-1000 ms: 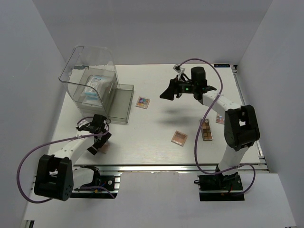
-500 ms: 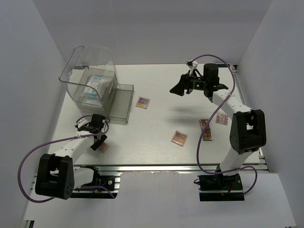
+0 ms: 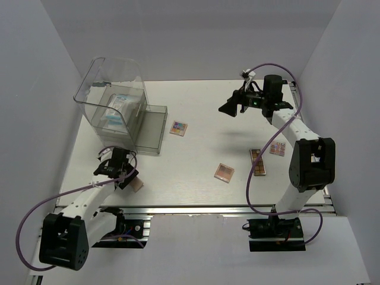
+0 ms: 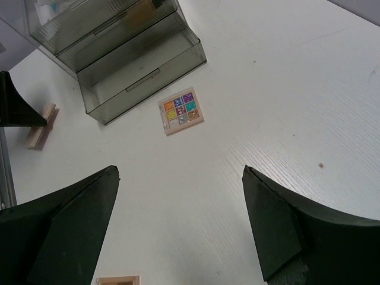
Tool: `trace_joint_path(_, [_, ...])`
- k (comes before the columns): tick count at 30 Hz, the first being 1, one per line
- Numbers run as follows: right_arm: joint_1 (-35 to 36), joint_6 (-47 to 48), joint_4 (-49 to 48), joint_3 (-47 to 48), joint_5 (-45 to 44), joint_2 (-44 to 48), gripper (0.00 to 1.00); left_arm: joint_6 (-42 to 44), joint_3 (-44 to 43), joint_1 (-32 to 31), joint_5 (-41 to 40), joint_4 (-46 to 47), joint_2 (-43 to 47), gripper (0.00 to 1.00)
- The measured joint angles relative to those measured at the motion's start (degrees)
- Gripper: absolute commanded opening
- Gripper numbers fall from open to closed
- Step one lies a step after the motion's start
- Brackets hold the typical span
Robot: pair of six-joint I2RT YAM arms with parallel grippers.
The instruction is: Organize the makeup
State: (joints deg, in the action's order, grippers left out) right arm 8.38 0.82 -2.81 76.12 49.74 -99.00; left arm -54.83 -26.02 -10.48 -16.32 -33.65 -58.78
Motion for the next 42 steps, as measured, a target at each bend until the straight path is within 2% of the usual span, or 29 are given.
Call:
trace_joint_path(4, [0.15,5.9,1.57,0.04,1.88,0.17,0.89,0.94,-0.37,-5.05,1.81,-1.05,4.83,0.0])
trace_joint_path(7, [0.15,13.29,5.77,0.46,3.82,0.28,0.83,0.79,-1.6,-12.28,1.6,-1.07,7.23,0.0])
trace_joint_path(9, [0.15,18.14,8.44,0.59,4.74,0.39,0.74,0.42,-2.36,-17.46,1.03,-0.52,7.58,0.0])
trace_joint_path(10, [0.17,19.87,9.49,0.63,4.94,0.46,0.68,0.28,-2.67,-20.39,0.5,-0.22,7.45,0.0])
trace_joint_path(12, [0.17,23.67,11.8,0.79,5.29,0.5,0.37,0.13,-3.28,-25.97,-0.66,0.35,6.6,0.0])
trace_joint_path(14, [0.17,26.51,13.97,1.16,5.77,0.5,0.0,0.35,-4.52,-30.91,-2.25,0.52,4.76,0.0])
trace_joint_path(17, [0.22,28.35,16.37,1.46,5.9,0.55,0.0,1.86,-8.59,-37.59,-5.46,0.44,-0.28,0.0])
trace_joint_path(19, [0.26,28.44,16.9,1.44,5.42,0.66,0.0,4.37,-12.81,-39.3,-7.43,0.09,-4.33,0.0])
trace_joint_path(22, [0.26,28.04,16.33,0.61,3.91,1.42,0.0,10.23,-22.12,-38.51,-10.99,-1.31,-11.3,0.0])
trace_joint_path(28, [0.26,26.45,15.32,-1.51,0.92,3.04,0.0,23.93,-41.38,-27.3,-12.13,-0.87,-25.16,0.0])
trace_joint_path(33, [0.26,24.35,14.6,-3.1,-1.62,3.1,0.27,34.1,-55.65,-21.29,-15.21,-1.84,-37.11,0.0])
trace_joint_path(34, [0.26,24.24,14.53,-3.5,-1.97,3.1,0.42,36.09,-57.37,-20.59,-15.85,-1.42,-39.1,0.0])
trace_joint_path(36, [0.26,23.8,14.67,-4.39,-2.73,3.19,0.63,39.28,-59.47,-19.41,-16.98,-0.9,-42.38,0.0])
trace_joint_path(37, [0.26,23.8,14.71,-4.81,-3.39,3.32,0.85,40.68,-60.15,-18.91,-17.51,-0.68,-43.95,0.03])
trace_joint_path(38, [0.26,24.0,14.84,-5.16,-4.02,3.48,0.89,41.88,-60.78,-18.32,-18.23,-0.66,-45.55,0.06])
trace_joint_path(39, [0.26,24.39,14.78,-5.51,-4.72,3.74,0.89,42.75,-61.37,-17.81,-18.97,-0.66,-47.1,0.16])
trace_joint_path(41, [0.26,25.35,14.97,-5.9,-6.03,4.31,0.89,44.09,-62.6,-16.85,-20.2,-0.68,-50.34,0.25])
trace_joint_path(42, [0.26,26.05,14.93,-6.16,-6.58,4.7,0.89,44.57,-63.04,-16.39,-20.46,-0.63,-51.78,0.37])
